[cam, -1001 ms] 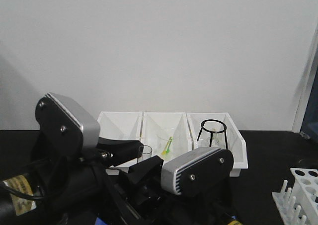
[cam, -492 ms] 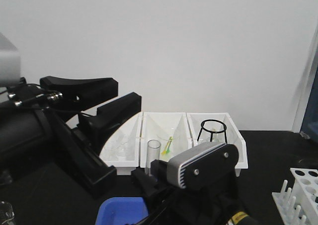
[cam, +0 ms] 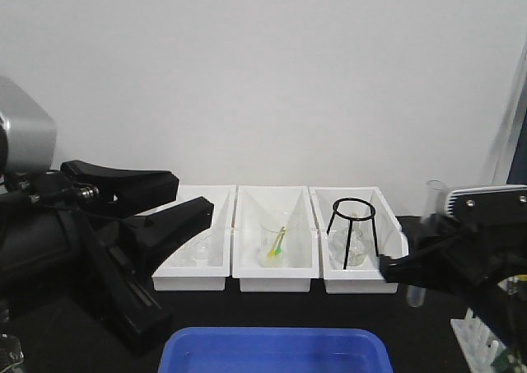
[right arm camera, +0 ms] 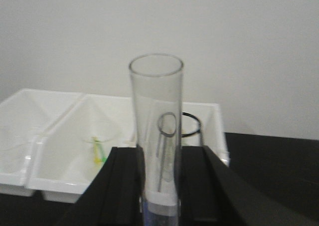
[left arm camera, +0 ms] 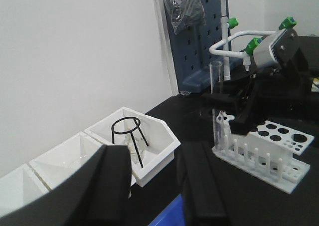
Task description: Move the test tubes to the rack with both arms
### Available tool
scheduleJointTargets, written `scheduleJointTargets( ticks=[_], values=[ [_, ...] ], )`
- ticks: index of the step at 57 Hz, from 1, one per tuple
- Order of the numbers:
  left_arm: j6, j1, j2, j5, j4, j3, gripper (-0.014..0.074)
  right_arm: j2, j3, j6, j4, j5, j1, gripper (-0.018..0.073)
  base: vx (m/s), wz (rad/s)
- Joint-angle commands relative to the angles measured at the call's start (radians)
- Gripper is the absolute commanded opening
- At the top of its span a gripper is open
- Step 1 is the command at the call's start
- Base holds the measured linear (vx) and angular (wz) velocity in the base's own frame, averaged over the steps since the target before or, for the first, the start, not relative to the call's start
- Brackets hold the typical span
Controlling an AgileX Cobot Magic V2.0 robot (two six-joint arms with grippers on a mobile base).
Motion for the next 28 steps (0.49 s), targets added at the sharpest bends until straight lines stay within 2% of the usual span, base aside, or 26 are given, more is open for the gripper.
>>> scheduleJointTargets(
  ticks=[1,2,5,21,28],
  values=[
    [-0.004,0.003,-0.015,-0.064,0.0,-0.04,0.0366,-0.026,-0.025,-0.008,-0.013,-0.044,-0.108,-0.0007,0.0,0.0],
    [-0.004,0.003,-0.015,-0.061,0.0,-0.04,0.0366,-0.026,-0.025,-0.005,-0.007,-0.035,-0.2,-0.0007,0.0,0.0],
    [-0.004,0.003,-0.015,-0.061,0.0,-0.04,0.0366,-0.026,-0.025,-0.005,-0.007,-0.028,-0.241,-0.0007,0.0,0.0],
    [-0.004,0.003,-0.015,-0.046,0.001,-0.04,0.0366,-0.026,-0.025,-0.004,-0.007,0.034,-0.372,-0.0006,0.0,0.0],
    [-0.004,0.003,-0.015,-0.038,0.026,-0.04,0.0366,-0.026,-0.025,-0.004,-0.005,0.044,-0.417,-0.0006,0.0,0.0]
  ],
)
